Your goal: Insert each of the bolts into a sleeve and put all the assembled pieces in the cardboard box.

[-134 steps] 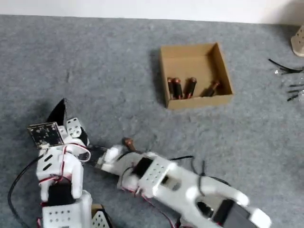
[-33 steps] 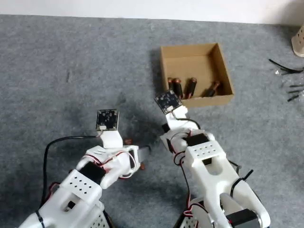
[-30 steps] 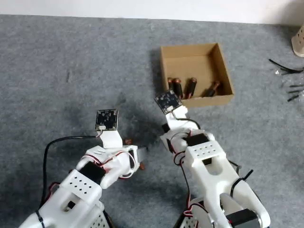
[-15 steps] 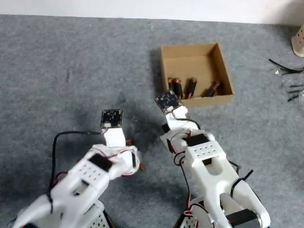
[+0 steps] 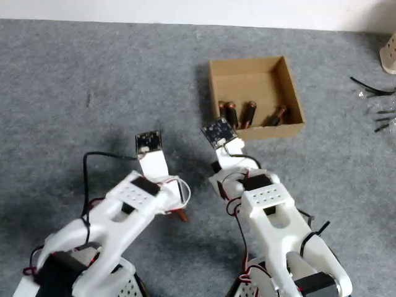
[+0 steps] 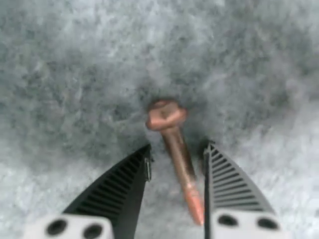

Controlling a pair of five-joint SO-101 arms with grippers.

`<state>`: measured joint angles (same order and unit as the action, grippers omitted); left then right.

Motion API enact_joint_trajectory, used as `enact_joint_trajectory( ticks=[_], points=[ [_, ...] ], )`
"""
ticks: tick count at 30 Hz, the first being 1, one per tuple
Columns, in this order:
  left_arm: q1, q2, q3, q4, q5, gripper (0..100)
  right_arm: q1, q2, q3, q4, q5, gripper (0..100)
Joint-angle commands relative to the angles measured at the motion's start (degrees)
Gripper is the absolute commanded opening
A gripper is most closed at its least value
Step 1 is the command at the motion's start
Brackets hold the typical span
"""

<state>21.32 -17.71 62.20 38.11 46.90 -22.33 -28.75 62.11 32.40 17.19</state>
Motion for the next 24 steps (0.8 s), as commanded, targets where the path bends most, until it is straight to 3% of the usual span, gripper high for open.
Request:
enact_joint_trajectory(
  ticks=[1, 11, 15, 19, 24],
  points=[
    [-0.9, 4.4, -3.7, -4.0, 1.8, 17, 0.6, -1.0, -0.2, -1.5, -0.1, 0.5],
    [-1.2, 8.7, -6.4, -4.6, 1.8, 16, 0.6, -1.0, -0.2, -1.5, 0.0, 0.5],
    [-1.2, 8.8, -6.4, -4.6, 1.7, 0, 0.6, -1.0, -0.2, -1.5, 0.1, 0.5],
    [-0.9, 8.5, -6.4, -4.7, 1.2, 0, 0.5, -1.1, -0.2, -1.5, 0.1, 0.5],
    [-4.4, 8.4, -6.6, -9.0, -6.5, 0, -0.7, -5.1, 4.0, -6.2, 0.2, 0.5]
  ],
)
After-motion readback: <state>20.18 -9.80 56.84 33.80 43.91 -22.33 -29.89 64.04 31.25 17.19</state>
